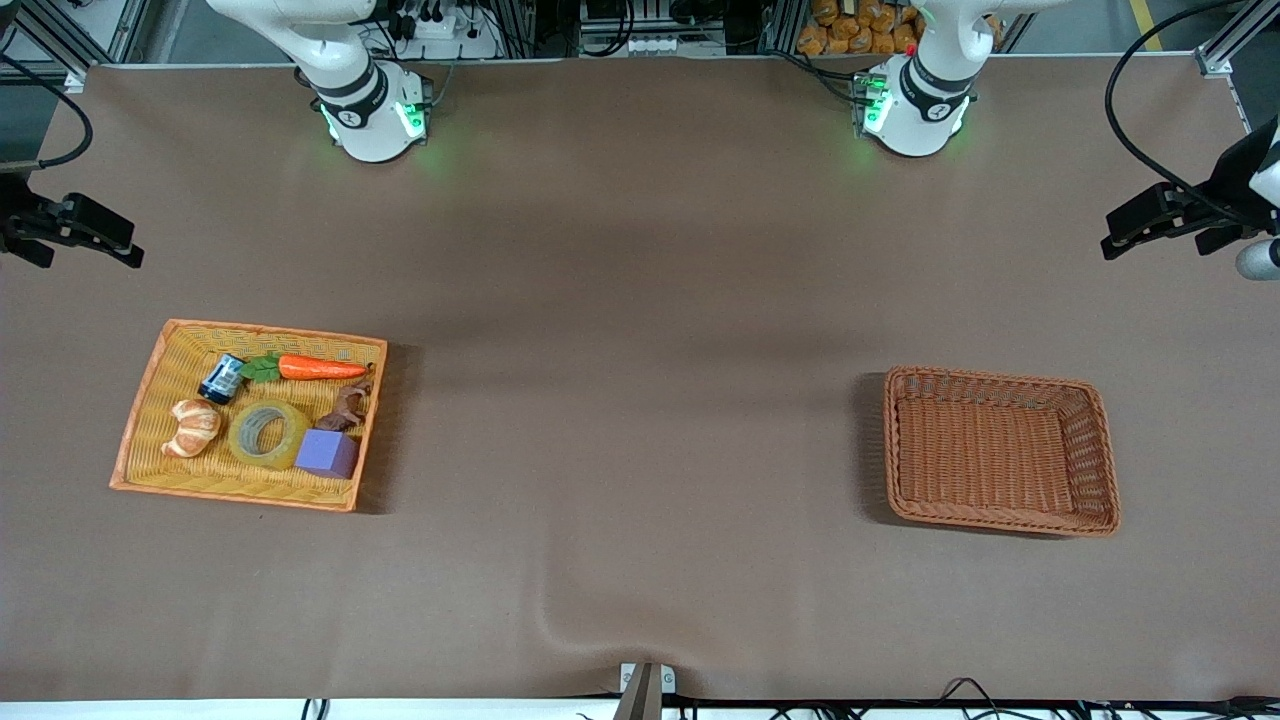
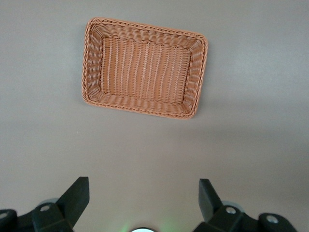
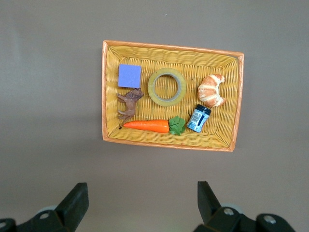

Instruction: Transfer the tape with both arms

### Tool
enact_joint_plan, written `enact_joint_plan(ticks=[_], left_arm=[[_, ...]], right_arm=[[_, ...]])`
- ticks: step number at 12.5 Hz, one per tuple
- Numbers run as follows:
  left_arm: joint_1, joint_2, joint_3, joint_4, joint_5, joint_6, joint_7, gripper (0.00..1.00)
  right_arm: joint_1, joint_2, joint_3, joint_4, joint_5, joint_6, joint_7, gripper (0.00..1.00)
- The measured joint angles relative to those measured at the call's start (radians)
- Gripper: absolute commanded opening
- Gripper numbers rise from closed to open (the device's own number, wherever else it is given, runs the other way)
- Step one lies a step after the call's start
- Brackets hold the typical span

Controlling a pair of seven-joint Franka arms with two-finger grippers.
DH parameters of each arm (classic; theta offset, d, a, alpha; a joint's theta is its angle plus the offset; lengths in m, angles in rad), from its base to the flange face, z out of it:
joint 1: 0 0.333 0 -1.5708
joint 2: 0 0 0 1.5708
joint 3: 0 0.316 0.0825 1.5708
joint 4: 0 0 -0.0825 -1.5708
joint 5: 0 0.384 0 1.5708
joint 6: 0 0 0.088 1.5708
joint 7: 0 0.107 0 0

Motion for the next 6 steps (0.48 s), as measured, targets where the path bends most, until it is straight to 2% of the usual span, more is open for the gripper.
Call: enact_joint_plan(ticks=[6], left_arm=[[0.001, 0.000, 0.002, 0.001, 0.003, -0.003, 0.000, 1.00]], right_arm=[[0.000, 0.000, 0.010, -0.001, 0.000, -0.005, 0.000, 1.00]])
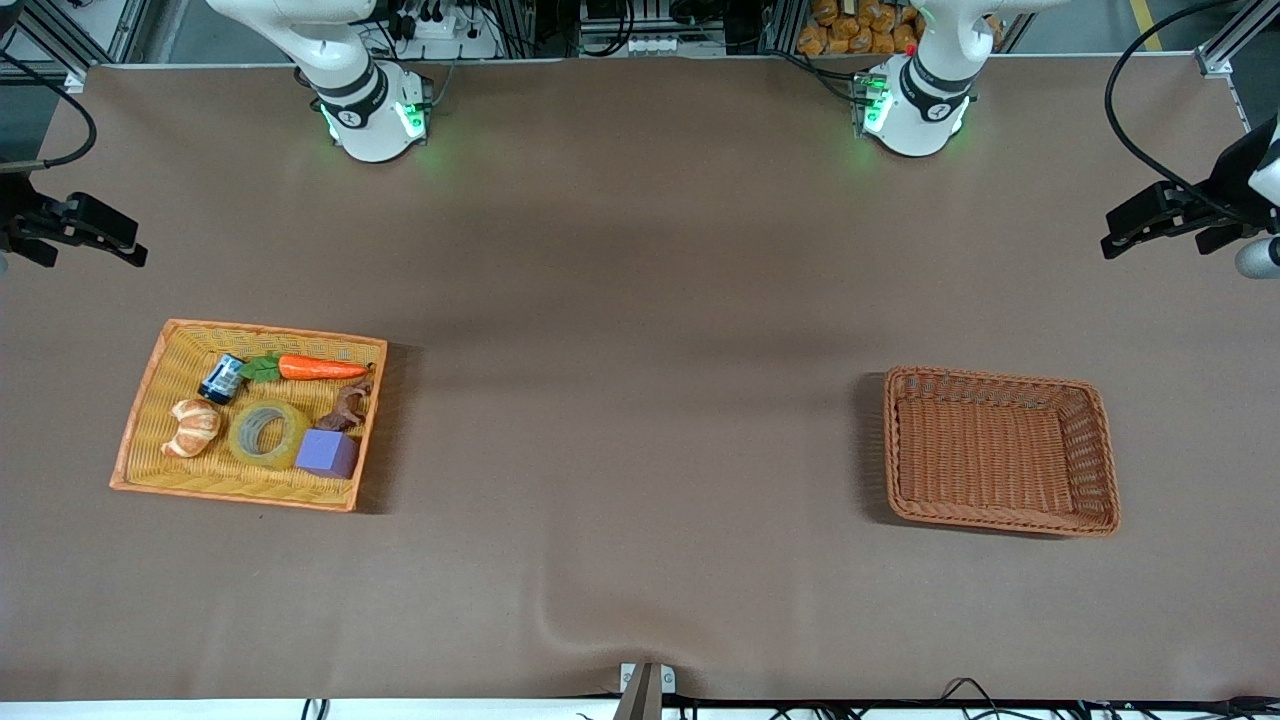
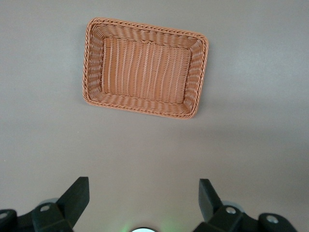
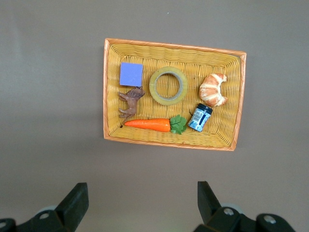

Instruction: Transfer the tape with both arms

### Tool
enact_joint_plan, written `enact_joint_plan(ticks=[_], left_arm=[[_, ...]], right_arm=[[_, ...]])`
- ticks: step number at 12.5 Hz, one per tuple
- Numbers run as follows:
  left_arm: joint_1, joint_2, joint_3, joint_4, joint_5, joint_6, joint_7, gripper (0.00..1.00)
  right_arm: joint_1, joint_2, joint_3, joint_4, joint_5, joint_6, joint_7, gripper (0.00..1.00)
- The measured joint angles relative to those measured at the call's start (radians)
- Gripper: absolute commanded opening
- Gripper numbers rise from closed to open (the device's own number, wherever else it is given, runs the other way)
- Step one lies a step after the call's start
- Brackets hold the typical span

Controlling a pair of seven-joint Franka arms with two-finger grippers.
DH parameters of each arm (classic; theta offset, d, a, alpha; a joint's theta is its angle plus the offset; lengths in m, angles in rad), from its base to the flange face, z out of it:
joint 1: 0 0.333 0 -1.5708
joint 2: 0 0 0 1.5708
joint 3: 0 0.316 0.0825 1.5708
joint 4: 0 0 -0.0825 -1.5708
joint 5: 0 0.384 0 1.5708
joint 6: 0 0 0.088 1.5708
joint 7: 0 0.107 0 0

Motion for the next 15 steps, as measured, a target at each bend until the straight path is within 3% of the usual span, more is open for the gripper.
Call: enact_joint_plan(ticks=[15], left_arm=[[0.003, 0.009, 0.002, -0.005, 0.000, -0.004, 0.000, 1.00]], right_arm=[[0.012, 0.004, 0.003, 0.041, -0.005, 0.015, 0.000, 1.00]])
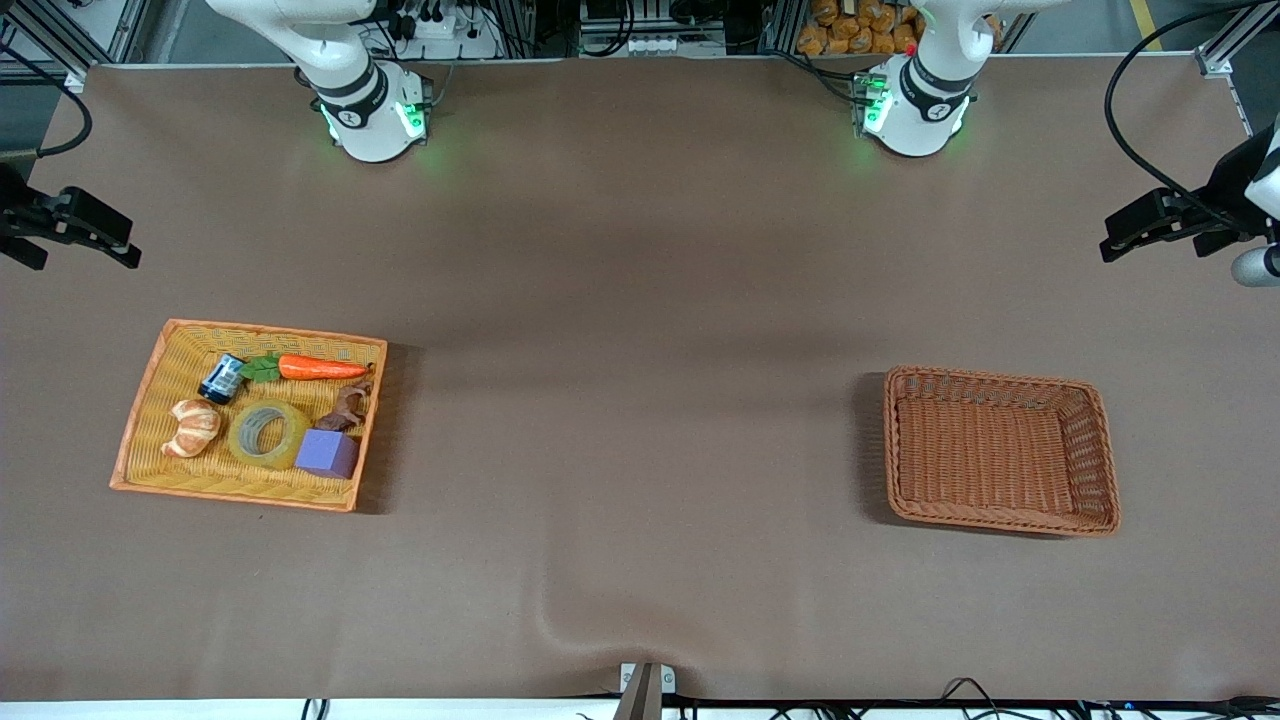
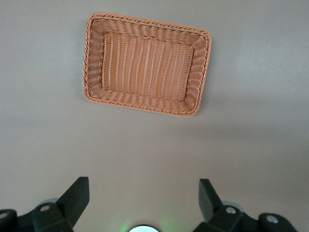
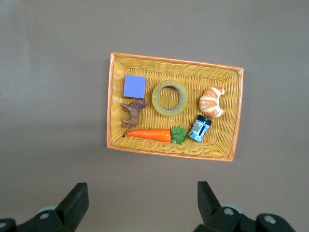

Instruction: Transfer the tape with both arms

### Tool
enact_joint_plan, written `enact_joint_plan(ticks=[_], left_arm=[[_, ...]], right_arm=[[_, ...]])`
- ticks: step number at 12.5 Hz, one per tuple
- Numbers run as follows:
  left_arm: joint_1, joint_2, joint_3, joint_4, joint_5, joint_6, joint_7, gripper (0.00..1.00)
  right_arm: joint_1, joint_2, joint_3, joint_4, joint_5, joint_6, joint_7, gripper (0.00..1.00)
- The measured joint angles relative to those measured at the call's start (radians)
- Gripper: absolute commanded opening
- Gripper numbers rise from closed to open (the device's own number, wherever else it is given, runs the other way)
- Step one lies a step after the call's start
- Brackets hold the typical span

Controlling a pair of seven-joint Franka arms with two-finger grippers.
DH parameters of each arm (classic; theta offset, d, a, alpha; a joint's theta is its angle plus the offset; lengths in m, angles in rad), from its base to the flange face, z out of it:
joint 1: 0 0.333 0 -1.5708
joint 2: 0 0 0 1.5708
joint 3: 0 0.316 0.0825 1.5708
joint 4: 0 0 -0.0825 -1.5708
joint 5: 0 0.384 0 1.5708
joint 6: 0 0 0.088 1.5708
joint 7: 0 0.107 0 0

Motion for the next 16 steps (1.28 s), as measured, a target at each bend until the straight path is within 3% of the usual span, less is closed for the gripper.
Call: enact_joint_plan(ticks=[5, 9, 12, 16], left_arm=[[0.000, 0.000, 0.000, 0.000, 0.000, 0.000, 0.000, 1.00], [0.000, 0.000, 0.000, 0.001, 0.000, 0.000, 0.000, 1.00], [0.001, -0.001, 0.001, 0.002, 0.000, 0.000, 0.000, 1.00], [0.001, 0.000, 0.000, 0.001, 0.000, 0.000, 0.000, 1.00]], right_arm=[[0.001, 0.042, 0.001, 0.006, -0.002, 0.034, 0.000, 1.00], [0.000, 0.156, -0.002, 0.008, -0.003, 0.056, 0.000, 1.00], [0.005, 0.322, -0.001, 0.009, -0.022, 0.116, 0.000, 1.00], [-0.063, 0.602, -0.022, 0.010, -0.064, 0.421, 0.002, 1.00]])
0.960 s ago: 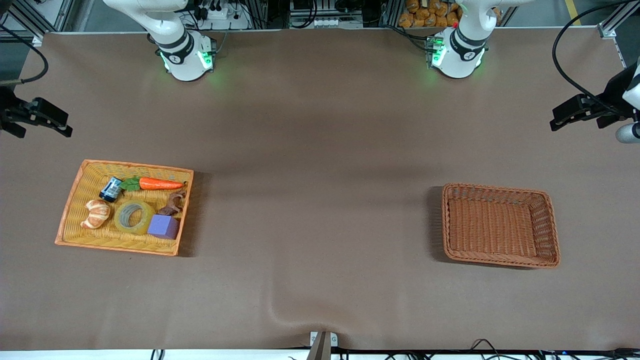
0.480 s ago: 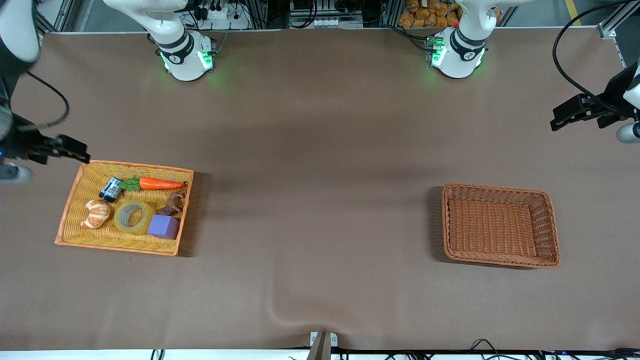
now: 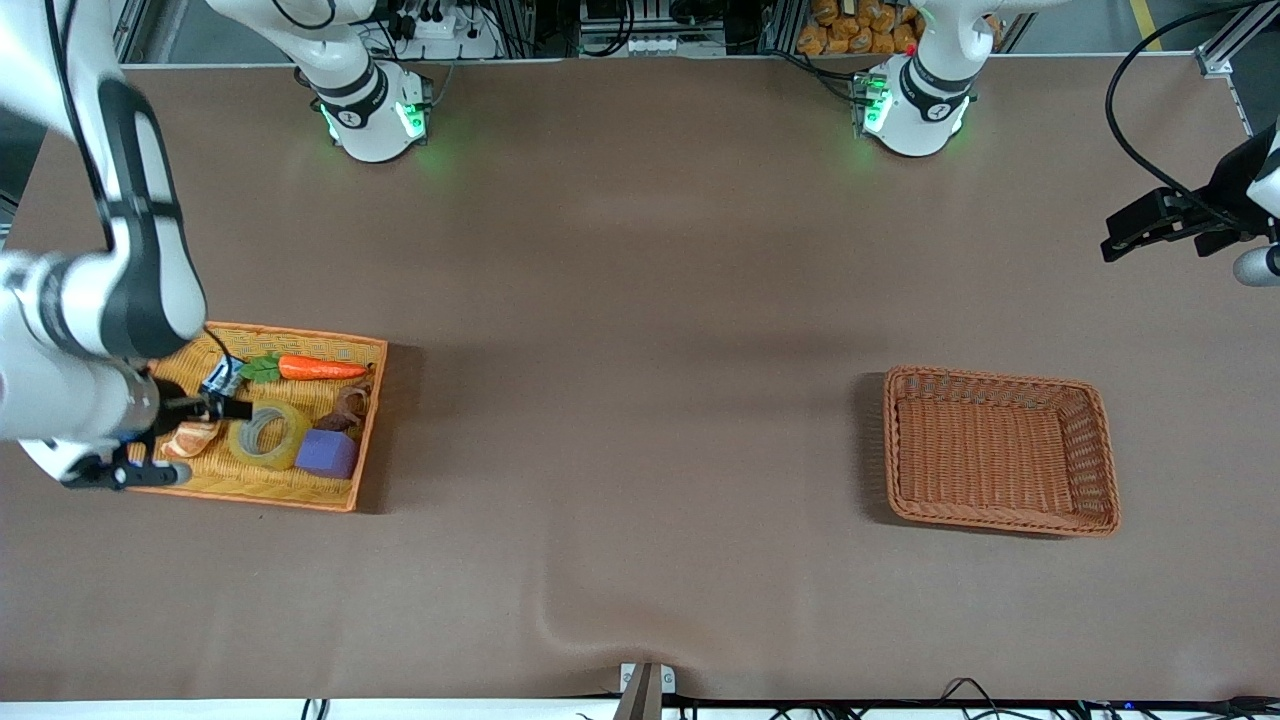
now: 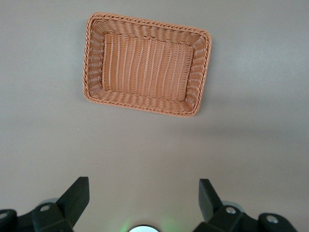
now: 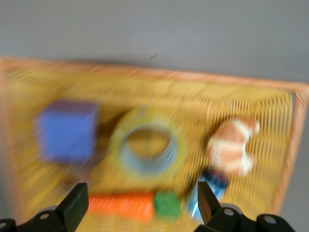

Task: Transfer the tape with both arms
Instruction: 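Reach the right gripper down to the tape roll in the yellow tray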

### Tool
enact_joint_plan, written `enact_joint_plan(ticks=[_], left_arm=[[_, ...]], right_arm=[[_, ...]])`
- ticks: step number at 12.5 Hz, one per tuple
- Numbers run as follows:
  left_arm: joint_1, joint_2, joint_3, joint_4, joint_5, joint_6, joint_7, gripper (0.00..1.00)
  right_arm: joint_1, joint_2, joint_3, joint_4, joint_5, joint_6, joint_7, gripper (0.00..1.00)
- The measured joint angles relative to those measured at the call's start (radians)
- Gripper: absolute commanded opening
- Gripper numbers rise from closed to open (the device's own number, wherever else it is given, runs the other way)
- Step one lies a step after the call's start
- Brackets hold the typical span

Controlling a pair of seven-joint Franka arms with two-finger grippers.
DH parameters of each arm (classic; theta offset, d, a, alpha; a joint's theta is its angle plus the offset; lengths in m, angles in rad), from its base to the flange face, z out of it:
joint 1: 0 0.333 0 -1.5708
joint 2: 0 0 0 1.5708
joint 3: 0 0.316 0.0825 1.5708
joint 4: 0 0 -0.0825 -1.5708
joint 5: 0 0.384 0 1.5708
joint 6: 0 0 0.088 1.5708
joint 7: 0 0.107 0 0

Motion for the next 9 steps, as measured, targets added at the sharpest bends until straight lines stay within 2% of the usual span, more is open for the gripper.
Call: enact_joint_plan(ticks=[1, 3, 7, 9], left_arm=[[0.000, 0.000, 0.000, 0.000, 0.000, 0.000, 0.000, 1.00], [0.000, 0.002, 0.000, -0.001, 0.000, 0.000, 0.000, 1.00], [0.000, 0.012, 0.000, -0.002, 0.000, 0.000, 0.000, 1.00], [0.000, 0.012, 0.000, -0.001, 0.000, 0.000, 0.000, 1.00]], right_arm=[[-0.039, 0.061, 0.000, 0.003, 0.000, 0.065, -0.004, 1.00], [-0.074, 0.125, 0.000, 0.011, 0.000, 0.098, -0.008, 1.00], [-0.072, 0.128, 0.010, 0.038, 0.002, 0.048, -0.003, 1.00], [-0.069, 0.125, 0.013, 0.047, 0.043, 0.019, 0.007, 1.00]])
